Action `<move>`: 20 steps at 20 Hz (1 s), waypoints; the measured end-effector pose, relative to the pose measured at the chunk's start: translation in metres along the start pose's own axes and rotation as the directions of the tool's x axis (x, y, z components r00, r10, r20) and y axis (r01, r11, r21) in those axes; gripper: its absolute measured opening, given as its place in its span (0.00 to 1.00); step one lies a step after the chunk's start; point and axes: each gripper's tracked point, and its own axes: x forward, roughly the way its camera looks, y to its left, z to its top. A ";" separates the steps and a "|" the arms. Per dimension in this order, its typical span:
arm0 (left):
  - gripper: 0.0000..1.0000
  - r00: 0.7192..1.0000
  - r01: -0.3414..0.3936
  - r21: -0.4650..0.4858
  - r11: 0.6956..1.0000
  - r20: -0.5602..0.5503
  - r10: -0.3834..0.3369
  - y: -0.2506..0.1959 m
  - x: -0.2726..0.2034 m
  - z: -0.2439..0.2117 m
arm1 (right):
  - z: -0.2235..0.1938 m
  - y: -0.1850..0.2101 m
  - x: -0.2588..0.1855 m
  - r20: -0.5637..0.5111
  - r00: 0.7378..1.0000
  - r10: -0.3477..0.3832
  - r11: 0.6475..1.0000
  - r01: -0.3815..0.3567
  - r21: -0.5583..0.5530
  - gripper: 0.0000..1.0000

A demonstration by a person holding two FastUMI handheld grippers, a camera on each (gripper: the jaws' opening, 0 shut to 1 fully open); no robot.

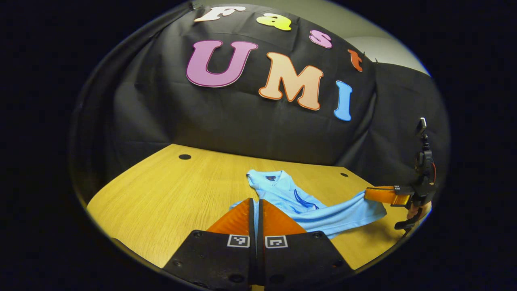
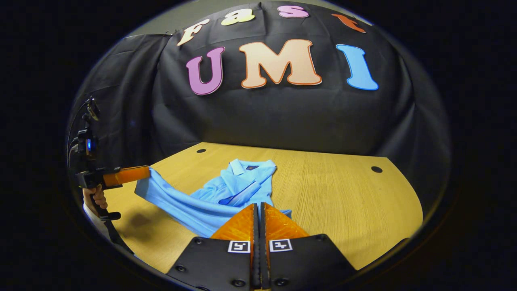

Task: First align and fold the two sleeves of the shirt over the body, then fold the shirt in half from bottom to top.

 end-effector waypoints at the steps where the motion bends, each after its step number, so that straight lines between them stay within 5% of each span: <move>1: 0.00 1.000 -0.002 -0.001 1.000 0.001 0.002 0.002 0.009 0.005 | 0.008 -0.003 0.009 0.000 1.000 -0.004 1.000 0.004 0.011 0.03; 11: 0.00 0.995 -0.098 0.024 0.995 0.036 0.097 0.037 0.114 0.055 | 0.068 -0.027 0.122 0.019 0.997 -0.070 0.997 0.070 0.034 0.03; 16: 0.00 0.976 -0.215 0.076 0.974 0.036 0.213 0.074 0.175 0.050 | 0.047 -0.047 0.193 -0.052 0.992 -0.116 0.986 0.122 0.115 0.03; 20: 0.00 0.978 -0.202 0.062 0.977 -0.049 0.205 0.079 0.204 0.018 | 0.010 -0.053 0.224 -0.130 0.985 -0.117 0.981 0.135 0.137 0.03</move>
